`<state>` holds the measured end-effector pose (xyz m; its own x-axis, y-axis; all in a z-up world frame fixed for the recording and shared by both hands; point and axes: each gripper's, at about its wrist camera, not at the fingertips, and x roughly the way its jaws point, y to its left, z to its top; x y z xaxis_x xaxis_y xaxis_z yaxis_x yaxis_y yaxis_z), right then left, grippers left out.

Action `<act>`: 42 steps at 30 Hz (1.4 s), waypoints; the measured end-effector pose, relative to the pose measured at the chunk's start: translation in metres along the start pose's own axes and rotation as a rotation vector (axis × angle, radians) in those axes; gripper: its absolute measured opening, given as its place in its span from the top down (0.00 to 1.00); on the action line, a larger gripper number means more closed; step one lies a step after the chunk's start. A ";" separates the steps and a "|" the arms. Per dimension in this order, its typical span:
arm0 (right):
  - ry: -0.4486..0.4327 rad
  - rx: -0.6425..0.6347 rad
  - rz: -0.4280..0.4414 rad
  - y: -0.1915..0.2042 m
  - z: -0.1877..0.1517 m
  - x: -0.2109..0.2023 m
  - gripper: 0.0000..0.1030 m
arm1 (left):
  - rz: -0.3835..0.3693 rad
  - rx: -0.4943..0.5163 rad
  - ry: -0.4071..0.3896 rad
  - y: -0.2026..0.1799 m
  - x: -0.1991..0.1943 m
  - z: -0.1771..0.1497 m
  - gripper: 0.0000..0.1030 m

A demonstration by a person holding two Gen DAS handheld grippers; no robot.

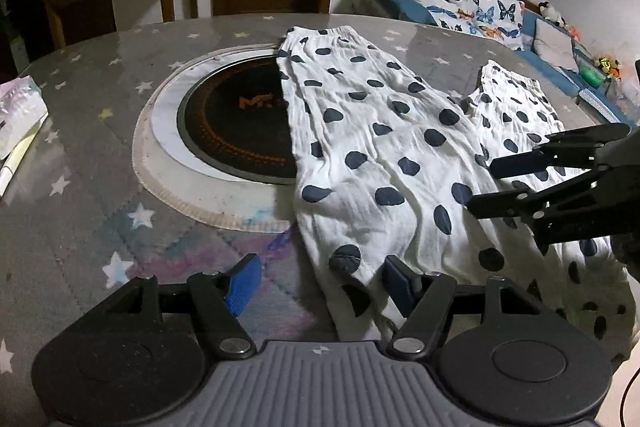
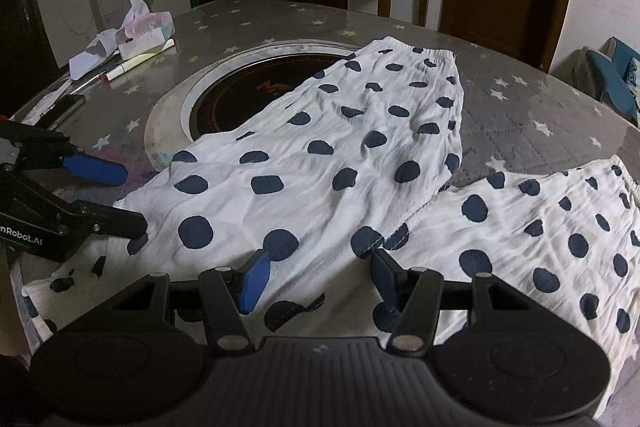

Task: Fold clothes

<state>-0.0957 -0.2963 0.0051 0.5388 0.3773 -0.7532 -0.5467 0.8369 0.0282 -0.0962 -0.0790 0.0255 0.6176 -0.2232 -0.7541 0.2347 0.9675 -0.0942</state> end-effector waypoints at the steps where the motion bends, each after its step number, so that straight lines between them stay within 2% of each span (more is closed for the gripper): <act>1: -0.003 0.001 -0.002 0.000 0.000 -0.001 0.45 | -0.001 -0.002 -0.001 0.001 -0.001 0.000 0.32; 9: -0.042 0.027 -0.006 -0.008 0.013 -0.001 0.45 | 0.002 0.000 -0.029 0.001 -0.010 0.004 0.32; 19: -0.008 0.016 -0.015 -0.007 0.016 0.017 0.44 | 0.015 -0.016 0.003 0.009 -0.002 0.001 0.32; 34: -0.030 0.011 -0.021 0.000 0.026 0.023 0.44 | 0.000 0.006 -0.044 -0.007 -0.001 0.013 0.33; 42: -0.038 -0.099 -0.002 0.029 0.022 0.018 0.43 | 0.082 -0.002 -0.020 0.009 0.008 0.007 0.32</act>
<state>-0.0879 -0.2561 0.0068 0.5629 0.3917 -0.7278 -0.6048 0.7954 -0.0397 -0.0838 -0.0735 0.0229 0.6498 -0.1455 -0.7461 0.1811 0.9829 -0.0339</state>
